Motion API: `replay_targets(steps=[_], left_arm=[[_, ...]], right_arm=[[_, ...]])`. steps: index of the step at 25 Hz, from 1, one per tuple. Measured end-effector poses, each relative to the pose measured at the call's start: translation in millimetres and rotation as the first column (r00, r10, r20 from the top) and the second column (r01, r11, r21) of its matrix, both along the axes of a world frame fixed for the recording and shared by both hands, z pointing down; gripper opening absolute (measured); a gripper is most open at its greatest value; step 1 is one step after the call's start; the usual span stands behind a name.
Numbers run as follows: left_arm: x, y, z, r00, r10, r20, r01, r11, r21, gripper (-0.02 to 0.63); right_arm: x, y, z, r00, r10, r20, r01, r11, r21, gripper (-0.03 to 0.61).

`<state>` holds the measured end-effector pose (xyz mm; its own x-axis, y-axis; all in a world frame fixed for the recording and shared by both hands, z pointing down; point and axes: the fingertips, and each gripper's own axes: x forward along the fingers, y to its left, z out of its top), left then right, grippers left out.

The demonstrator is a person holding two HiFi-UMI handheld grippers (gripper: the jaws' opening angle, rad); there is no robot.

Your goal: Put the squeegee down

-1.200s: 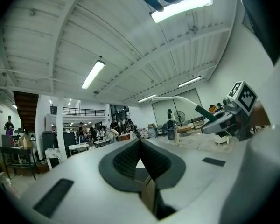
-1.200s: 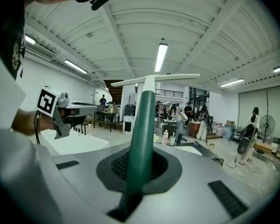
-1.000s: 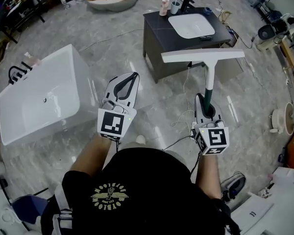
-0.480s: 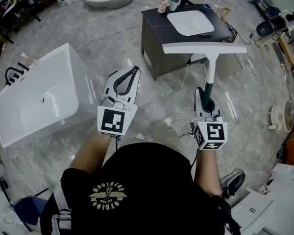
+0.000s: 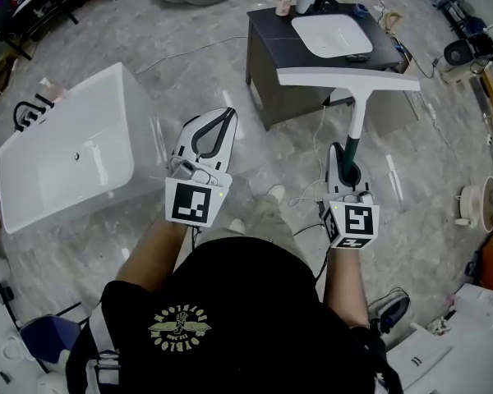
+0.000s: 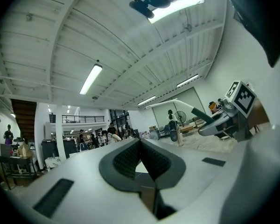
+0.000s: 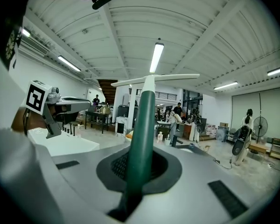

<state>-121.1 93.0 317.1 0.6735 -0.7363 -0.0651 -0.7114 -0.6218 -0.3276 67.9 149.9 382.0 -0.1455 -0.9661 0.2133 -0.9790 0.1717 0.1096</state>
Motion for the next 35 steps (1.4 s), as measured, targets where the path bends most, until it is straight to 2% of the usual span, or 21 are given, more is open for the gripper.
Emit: replay_targets(steps=[10,27,35], left_arm=[[48,-39,0,0.999,0.003,0.046,-0.005,0.999,0.037,0.023],[125,-141,4,0.999,0.002,0.052,-0.004,0.999,0.038,0.024],[149,-184,-3,0.998,-0.039,0.045,0.037,0.998,0.041,0.023]], right_arm=[[42,-42,0,1.0,-0.01,0.02,0.01,1.0,0.014,0.029],[106,-143,0,0.998,-0.048,0.037,0.048,0.999,0.014,0.028],[139,-187,3,0.996,-0.079,0.039,0.079,0.997,-0.001,0.028]])
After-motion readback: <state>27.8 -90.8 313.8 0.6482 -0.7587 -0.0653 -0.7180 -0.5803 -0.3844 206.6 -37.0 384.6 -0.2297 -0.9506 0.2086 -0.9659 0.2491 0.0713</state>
